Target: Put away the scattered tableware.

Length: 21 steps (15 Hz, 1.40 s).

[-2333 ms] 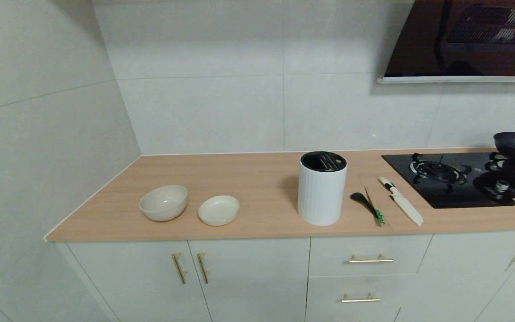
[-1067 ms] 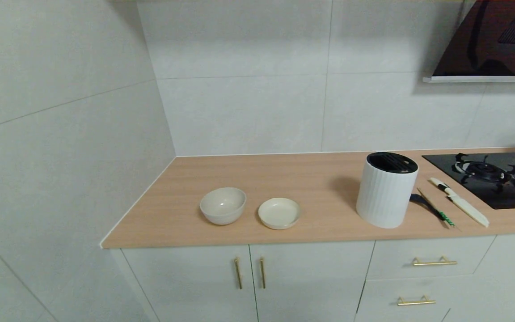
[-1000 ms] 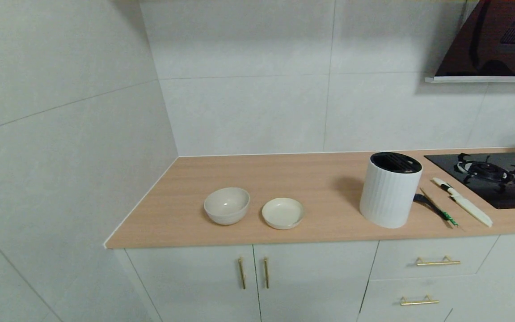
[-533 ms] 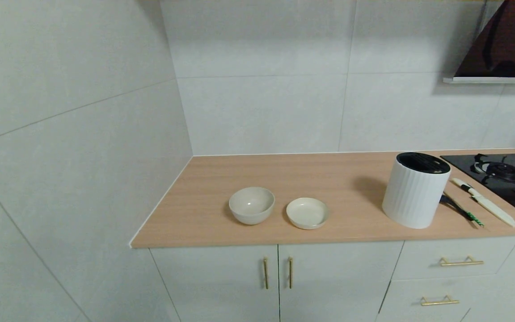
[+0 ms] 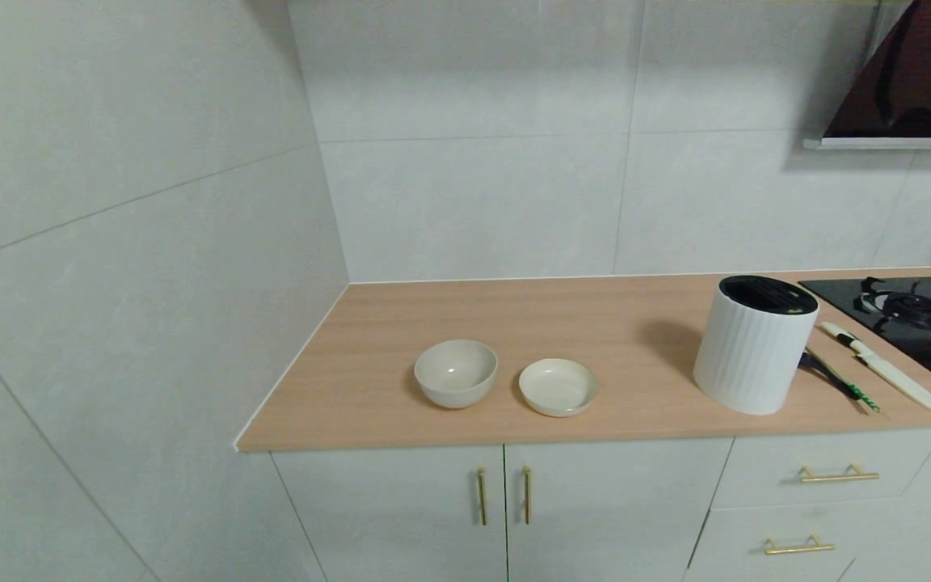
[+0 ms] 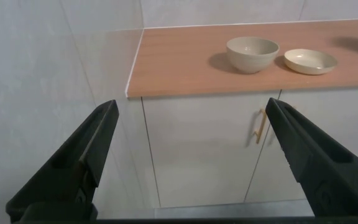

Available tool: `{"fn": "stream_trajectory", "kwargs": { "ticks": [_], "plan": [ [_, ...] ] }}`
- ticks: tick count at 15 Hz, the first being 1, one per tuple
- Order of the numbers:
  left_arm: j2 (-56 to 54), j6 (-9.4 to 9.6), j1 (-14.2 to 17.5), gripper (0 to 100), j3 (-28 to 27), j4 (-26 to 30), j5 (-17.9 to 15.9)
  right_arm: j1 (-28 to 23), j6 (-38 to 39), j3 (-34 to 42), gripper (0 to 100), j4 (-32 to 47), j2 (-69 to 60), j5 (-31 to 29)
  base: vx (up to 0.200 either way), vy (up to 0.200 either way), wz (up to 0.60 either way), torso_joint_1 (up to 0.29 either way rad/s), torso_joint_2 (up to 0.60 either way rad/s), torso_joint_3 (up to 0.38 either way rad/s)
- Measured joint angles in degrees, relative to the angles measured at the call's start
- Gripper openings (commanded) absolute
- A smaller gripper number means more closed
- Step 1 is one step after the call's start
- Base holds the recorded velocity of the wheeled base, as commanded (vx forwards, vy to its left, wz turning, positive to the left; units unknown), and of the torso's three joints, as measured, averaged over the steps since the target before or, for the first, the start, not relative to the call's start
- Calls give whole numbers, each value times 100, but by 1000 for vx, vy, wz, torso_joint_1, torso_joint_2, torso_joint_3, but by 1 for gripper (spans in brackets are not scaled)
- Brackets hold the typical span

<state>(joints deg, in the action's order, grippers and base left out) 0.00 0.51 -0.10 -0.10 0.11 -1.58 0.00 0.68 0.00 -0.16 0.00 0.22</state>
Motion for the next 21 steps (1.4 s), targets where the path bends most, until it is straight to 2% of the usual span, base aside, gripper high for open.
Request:
{"fn": "stream_trajectory", "kwargs": {
  "ticks": [7,21],
  "plan": [
    [0,2,-1,100,0,-1,2,0,0,0,100,0,0,2,0,0,0,-147,320,174],
    [0,2,0,100,0,0,0,0,11,0,100,0,0,2,0,0,0,-235,534,293]
  ]
}}
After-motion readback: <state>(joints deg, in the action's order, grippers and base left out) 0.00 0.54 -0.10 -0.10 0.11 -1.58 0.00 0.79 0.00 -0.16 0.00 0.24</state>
